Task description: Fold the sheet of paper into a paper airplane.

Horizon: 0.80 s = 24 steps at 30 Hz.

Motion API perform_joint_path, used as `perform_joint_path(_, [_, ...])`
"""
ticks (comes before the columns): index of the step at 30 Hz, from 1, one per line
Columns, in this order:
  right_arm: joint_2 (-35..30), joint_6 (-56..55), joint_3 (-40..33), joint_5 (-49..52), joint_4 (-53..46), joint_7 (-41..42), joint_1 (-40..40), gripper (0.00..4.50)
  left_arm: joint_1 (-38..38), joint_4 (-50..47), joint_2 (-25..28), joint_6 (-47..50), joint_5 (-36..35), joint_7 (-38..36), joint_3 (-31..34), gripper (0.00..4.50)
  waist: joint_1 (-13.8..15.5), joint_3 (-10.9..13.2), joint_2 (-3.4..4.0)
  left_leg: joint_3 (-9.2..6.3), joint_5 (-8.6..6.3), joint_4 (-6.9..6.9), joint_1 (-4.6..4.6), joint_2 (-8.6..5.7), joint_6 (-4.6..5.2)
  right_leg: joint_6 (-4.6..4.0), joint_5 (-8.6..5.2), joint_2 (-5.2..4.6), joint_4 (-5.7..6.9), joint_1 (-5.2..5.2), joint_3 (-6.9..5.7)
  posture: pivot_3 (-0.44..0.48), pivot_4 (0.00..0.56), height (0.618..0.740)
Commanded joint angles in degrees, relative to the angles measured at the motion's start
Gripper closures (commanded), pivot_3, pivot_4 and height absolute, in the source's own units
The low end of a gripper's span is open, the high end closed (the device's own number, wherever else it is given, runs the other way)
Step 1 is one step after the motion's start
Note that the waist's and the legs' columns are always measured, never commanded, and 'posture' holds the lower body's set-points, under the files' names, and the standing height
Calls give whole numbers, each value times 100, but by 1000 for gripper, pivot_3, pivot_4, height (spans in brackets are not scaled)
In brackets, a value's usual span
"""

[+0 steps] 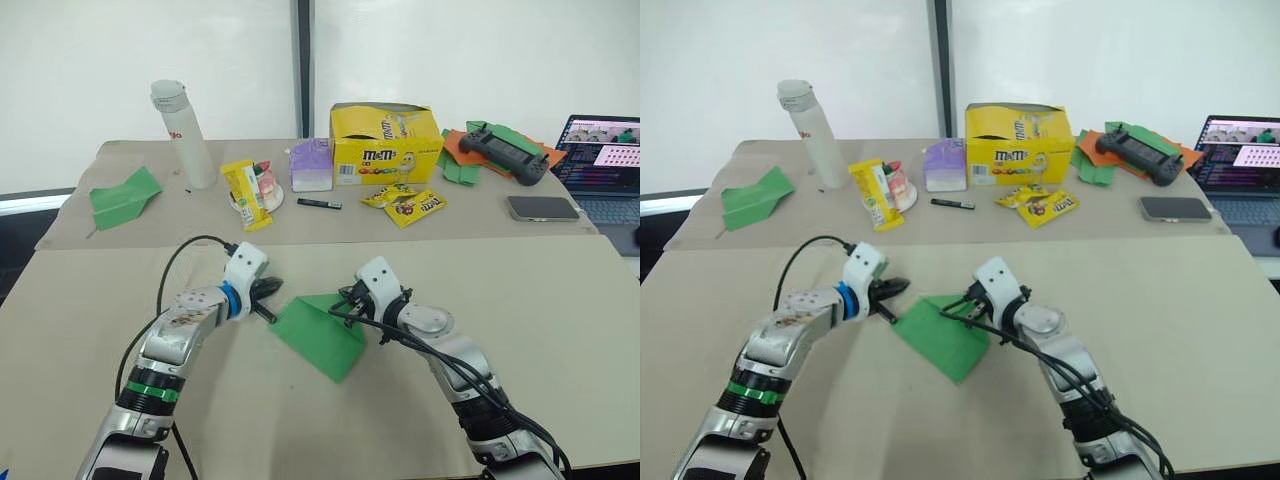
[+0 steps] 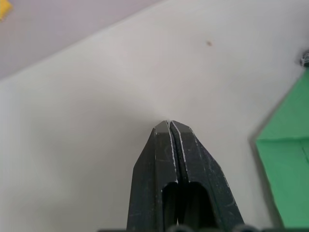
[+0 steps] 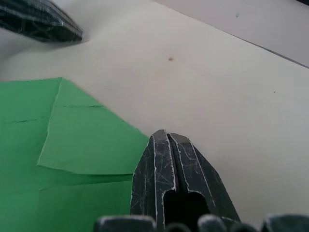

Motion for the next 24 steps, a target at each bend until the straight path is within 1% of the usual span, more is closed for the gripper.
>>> perform_joint_path(1, [-39,195,80,-100,222,-24,95,4500,-233,-397,-329,-304,-348,-413,-135,4453,-4,1,-3,1,0,0,-2,0,0,0,0,-1,-2,0,1,0,150,740])
perform_joint_path(4, [-75,207,57,-100,122,-30,139,4500,-195,-429,-377,-368,-311,-831,-542,4453,-21,1,-1,4,-1,-1,-4,1,-1,-1,0,0,-2,-2,2,0,150,740])
perform_joint_path(7, [-131,227,-3,-74,-61,-32,210,4500,-169,-113,-261,-321,-2,-865,-870,4453,-23,1,-1,4,-2,-5,-6,3,-3,-2,-2,5,-2,-7,2,0,150,740])
perform_joint_path(10, [-213,242,-74,-37,-295,-9,331,4500,-198,279,-172,-471,277,-920,-1108,4453,-7,2,-1,4,-3,-5,-8,1,-2,-1,-3,4,-2,-8,1,0,150,740])
perform_joint_path(15, [-471,243,-209,82,-713,153,537,4500,-309,706,-231,-626,411,-1024,-1190,4453,17,2,-2,2,-3,-4,-12,-3,-2,3,-4,-2,-11,-1,-5,0,150,740])
perform_joint_path(17, [-588,223,-301,134,-854,215,582,4500,-324,785,-259,-653,435,-1044,-1181,4453,7,2,-2,2,-3,-3,-11,-2,-2,17,-13,-1,-12,-2,-5,0,150,740])
perform_joint_path(20, [-990,311,-566,264,-1268,460,713,4500,-295,786,-265,-665,457,-1116,-1222,4453,14,2,-2,2,-3,-4,-13,-1,-2,25,-18,-1,-12,-2,-5,0,150,740])
perform_joint_path(23, [-1362,487,-675,397,-1565,706,838,4500,-282,803,-279,-689,478,-1144,-1226,4453,14,3,-2,2,-3,-3,-19,-2,-2,27,-19,-2,-15,-5,-5,0,150,740])
perform_joint_path(24, [-1605,623,-671,475,-1750,903,932,4500,-281,813,-284,-695,481,-1149,-1222,4453,7,3,-3,2,-3,-3,-21,-1,-2,30,-20,-2,-16,-5,-5,0,150,740])
